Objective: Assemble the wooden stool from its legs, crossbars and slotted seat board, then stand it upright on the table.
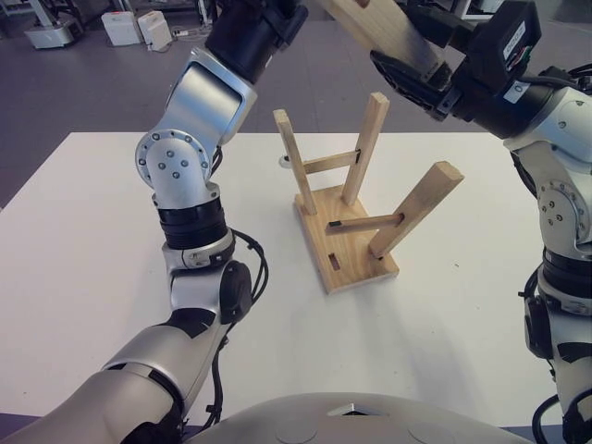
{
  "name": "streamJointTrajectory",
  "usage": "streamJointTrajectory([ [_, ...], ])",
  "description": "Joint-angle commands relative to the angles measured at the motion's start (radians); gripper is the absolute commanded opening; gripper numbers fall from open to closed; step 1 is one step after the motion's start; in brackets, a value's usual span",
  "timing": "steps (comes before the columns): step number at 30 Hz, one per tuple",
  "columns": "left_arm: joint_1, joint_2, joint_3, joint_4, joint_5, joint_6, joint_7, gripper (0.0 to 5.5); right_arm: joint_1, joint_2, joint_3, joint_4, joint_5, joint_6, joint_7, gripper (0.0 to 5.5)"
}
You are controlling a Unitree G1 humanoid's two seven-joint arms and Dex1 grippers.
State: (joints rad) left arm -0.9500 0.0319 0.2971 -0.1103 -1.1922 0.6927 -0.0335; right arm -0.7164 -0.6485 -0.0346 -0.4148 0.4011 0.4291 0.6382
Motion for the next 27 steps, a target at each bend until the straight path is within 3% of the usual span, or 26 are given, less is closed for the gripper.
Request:
streamJointTrajectory([
  [1, 0.049, 0.074, 0.043, -0.032, -0.004, 0.012, 0.035, 1.03, -0.026, -0.016, -0.05, -0.002, 0.018, 0.033, -0.012, 2.99],
  [5, 0.233, 0.197, 0.112, -0.169, -0.1, 0.097, 0.07, 1.03, -0.028, -0.065, -0.224, 0.207, 0.07, 0.112, -0.048, 3.0],
  [11, 0.618, 0.334, 0.114, -0.392, -0.175, 0.208, 0.11, 1.03, 0.373, -0.023, -0.097, 0.38, -0.033, 0.044, 0.036, 3.0],
  [16, 0.912, 0.134, -0.009, -0.48, -0.063, 0.099, 0.29, 1.02, 0.587, 0.01, 0.112, 0.438, -0.224, -0.049, 0.032, 3.0],
  [20, 0.992, 0.012, -0.077, -0.485, 0.069, -0.02, 0.325, 1.02, 0.631, 0.009, 0.223, 0.429, -0.311, -0.078, 0.063, 3.0],
  [27, 1.004, -0.027, -0.108, -0.444, 0.205, -0.111, 0.321, 1.02, 0.642, 0.054, 0.256, 0.346, -0.283, -0.057, 0.111, 3.0],
])
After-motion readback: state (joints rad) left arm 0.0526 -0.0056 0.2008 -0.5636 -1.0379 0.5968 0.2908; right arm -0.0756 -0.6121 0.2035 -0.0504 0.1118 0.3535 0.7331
